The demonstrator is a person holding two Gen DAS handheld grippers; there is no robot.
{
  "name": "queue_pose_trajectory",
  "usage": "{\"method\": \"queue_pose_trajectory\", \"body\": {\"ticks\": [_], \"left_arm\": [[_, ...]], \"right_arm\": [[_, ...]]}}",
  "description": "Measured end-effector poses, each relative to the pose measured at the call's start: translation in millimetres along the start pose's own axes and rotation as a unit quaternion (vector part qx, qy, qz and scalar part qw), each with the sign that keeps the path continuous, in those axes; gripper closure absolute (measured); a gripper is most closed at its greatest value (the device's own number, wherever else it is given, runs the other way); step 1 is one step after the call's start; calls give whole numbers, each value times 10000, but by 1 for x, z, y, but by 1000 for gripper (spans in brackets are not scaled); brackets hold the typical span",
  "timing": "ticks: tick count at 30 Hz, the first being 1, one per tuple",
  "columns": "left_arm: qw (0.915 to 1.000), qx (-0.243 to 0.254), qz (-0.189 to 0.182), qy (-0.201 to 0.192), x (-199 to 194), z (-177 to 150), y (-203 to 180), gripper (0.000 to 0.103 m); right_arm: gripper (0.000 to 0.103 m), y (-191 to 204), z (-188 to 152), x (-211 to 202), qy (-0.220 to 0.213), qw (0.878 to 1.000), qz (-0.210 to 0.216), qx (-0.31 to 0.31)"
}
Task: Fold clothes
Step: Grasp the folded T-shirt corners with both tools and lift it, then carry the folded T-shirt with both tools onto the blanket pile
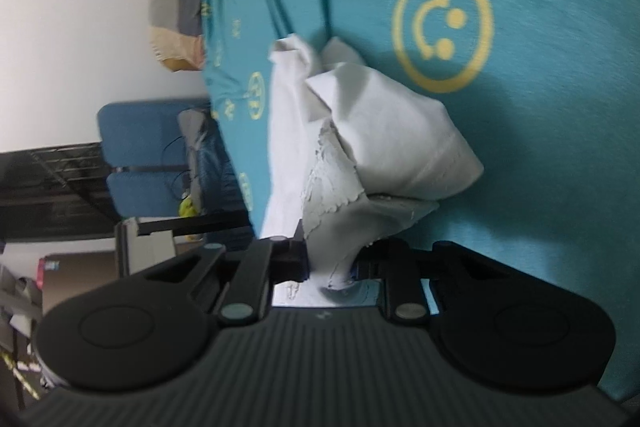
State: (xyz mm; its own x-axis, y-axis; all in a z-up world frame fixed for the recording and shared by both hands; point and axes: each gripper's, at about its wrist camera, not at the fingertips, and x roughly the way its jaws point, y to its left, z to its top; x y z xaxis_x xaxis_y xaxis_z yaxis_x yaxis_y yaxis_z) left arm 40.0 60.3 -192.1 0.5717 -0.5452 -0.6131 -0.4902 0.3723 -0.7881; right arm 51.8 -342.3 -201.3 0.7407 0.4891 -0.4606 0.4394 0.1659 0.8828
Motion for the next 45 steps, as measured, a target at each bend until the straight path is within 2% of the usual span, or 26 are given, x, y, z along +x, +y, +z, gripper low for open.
{"method": "queue_pose_trajectory", "body": {"ticks": [3, 6, 12, 15, 19, 23, 28, 32, 36, 39, 41, 43, 45], "left_arm": [[9997, -142, -142, 150, 10, 0, 5, 40], [9993, -220, -291, -30, 10, 4, 8, 40], [9976, -464, -360, -377, 5, 11, 18, 43], [9966, -564, -369, -466, 2, 14, 22, 51], [9961, -401, -512, -591, -9, 14, 14, 70], [9960, -179, -720, -488, -21, 15, -11, 77], [9953, 237, -911, -217, -19, 4, -87, 83], [9908, 822, -1065, -113, -6, -19, -189, 83], [9796, 1369, -1473, -8, 22, -59, -300, 83], [9673, 1708, -1870, 154, 52, -95, -382, 83], [9561, 1971, -2145, 314, 82, -126, -430, 83], [9467, 2080, -2422, 425, 113, -157, -460, 83], [9404, 2241, -2510, 483, 141, -188, -476, 83]], "right_arm": [[83, 5, 2, -3, 25, 9997, 248, -41], [83, 12, 4, -4, 46, 9988, 479, -79], [83, 23, 5, -11, -79, 9966, 741, -347], [84, 29, 5, -15, -188, 9952, 798, -541], [84, 35, 2, -21, -237, 9941, 774, -729], [84, 45, 4, -38, -387, 9931, 788, -783], [84, 68, 24, -68, -714, 9901, 1005, -678], [84, 106, 64, -103, -1128, 9839, 1204, -688], [84, 165, 120, -152, -1594, 9727, 1410, -929], [84, 212, 170, -201, -2062, 9582, 1475, -1328], [84, 238, 201, -235, -2462, 9451, 1339, -1680], [84, 256, 228, -261, -2892, 9270, 1123, -2110], [84, 265, 253, -281, -3248, 9086, 859, -2480]]}}
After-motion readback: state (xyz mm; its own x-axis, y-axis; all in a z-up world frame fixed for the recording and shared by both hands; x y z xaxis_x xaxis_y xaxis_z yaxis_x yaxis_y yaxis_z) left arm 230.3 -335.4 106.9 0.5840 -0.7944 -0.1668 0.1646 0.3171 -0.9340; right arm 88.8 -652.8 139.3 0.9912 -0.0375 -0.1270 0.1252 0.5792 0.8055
